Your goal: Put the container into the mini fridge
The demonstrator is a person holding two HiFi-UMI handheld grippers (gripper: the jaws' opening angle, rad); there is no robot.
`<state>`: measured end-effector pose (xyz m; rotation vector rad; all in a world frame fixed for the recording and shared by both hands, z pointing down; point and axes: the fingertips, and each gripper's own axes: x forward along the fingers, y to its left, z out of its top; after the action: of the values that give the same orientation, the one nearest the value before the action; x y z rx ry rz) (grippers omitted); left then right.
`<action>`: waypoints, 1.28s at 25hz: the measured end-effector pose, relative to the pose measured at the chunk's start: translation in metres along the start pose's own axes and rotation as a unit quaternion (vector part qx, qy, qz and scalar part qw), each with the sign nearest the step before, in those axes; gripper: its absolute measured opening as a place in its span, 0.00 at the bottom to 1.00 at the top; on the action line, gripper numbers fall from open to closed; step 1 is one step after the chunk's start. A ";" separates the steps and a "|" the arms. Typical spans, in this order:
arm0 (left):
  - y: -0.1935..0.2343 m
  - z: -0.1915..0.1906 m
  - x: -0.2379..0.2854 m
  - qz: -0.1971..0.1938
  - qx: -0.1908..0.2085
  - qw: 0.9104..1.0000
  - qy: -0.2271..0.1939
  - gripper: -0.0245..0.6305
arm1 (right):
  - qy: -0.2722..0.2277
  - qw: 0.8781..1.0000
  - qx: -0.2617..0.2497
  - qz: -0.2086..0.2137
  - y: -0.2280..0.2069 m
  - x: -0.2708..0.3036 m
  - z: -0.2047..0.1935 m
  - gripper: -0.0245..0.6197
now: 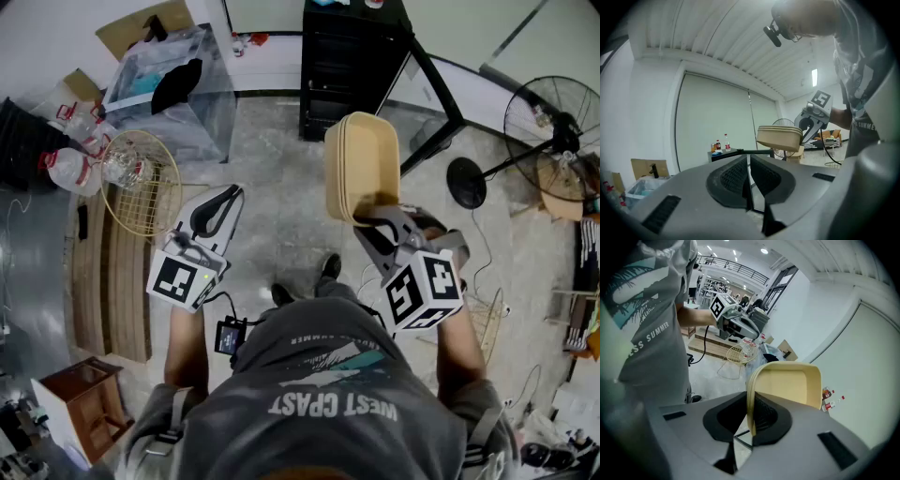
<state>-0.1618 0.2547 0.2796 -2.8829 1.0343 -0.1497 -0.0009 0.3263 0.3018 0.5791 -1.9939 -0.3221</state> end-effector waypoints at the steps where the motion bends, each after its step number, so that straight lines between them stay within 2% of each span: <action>1: 0.004 0.003 0.002 -0.003 0.003 1.000 0.005 0.09 | -0.002 1.000 0.004 0.002 -0.002 0.001 0.001 0.11; 14: 0.013 0.011 0.043 -0.003 0.015 1.000 0.025 0.09 | -0.008 1.000 0.019 0.011 -0.033 0.014 -0.027 0.11; 19: 0.012 0.012 0.071 0.002 0.016 0.999 0.033 0.09 | -0.029 0.999 0.027 0.020 -0.055 0.018 -0.043 0.11; 29: 0.007 0.008 0.136 0.038 0.028 0.998 0.044 0.09 | -0.063 0.997 0.011 0.034 -0.102 0.041 -0.094 0.11; 32: 0.004 0.003 0.156 0.038 0.025 0.998 0.051 0.09 | -0.066 0.997 0.017 0.040 -0.112 0.045 -0.111 0.11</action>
<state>-0.0442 0.1529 0.2865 -2.8133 1.1372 -0.3158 0.1084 0.2093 0.3370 0.5085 -2.1470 -0.2851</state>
